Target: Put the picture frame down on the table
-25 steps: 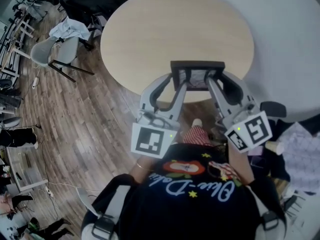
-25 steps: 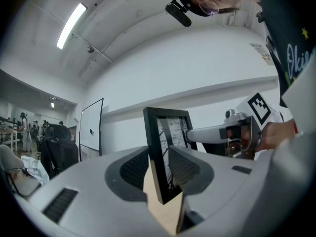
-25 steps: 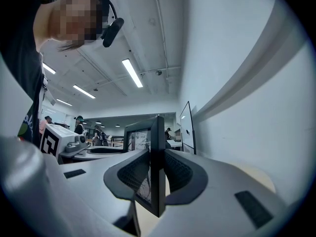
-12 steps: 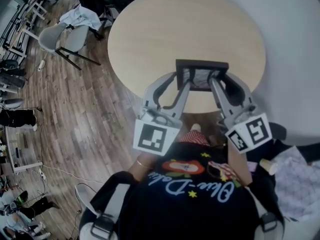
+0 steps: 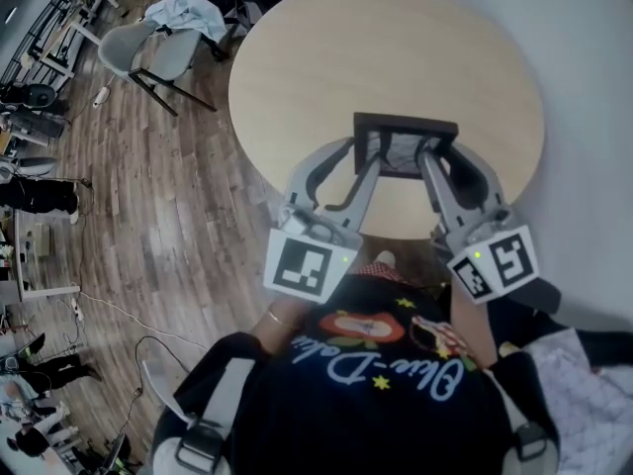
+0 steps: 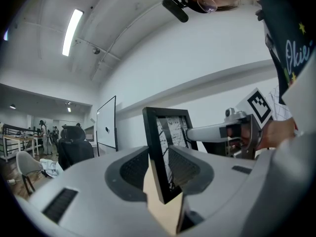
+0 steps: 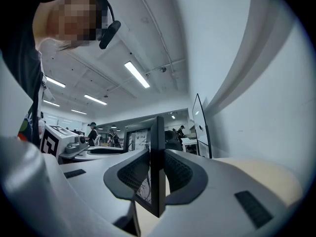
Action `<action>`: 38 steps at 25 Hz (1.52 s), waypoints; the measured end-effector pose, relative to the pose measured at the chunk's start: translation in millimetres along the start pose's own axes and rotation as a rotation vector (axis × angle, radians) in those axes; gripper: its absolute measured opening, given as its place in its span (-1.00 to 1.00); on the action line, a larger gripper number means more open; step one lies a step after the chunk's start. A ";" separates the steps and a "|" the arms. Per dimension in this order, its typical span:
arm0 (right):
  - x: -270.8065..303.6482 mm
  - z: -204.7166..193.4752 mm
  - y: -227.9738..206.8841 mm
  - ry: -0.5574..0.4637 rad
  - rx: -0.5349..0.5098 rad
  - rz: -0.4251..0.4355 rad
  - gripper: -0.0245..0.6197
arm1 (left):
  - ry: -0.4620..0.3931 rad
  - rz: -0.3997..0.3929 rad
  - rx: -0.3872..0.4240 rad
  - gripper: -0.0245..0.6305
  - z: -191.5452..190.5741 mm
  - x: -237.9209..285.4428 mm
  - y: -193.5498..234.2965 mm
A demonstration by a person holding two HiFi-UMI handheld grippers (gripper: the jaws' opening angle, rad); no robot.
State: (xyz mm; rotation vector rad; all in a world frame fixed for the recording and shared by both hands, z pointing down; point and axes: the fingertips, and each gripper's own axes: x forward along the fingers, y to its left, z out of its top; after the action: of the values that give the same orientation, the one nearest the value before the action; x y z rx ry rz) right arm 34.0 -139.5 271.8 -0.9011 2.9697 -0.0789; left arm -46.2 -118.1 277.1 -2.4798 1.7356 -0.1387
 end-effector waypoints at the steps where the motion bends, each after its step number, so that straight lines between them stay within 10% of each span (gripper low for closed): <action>1: 2.5 0.1 -5.3 0.001 0.000 0.004 -0.71 | 0.002 0.002 0.000 -0.59 -0.5 5.7 0.9; 38: 5.6 -29.9 -85.9 0.055 0.083 -0.067 -0.71 | 0.083 -0.082 -0.032 -0.59 -31.7 85.4 -17.8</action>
State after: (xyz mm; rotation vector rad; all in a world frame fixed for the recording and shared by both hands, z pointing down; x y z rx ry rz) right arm 75.4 -212.8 306.6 -1.0042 2.9604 -0.2305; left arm -4.9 -193.6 311.9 -2.6048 1.6802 -0.2254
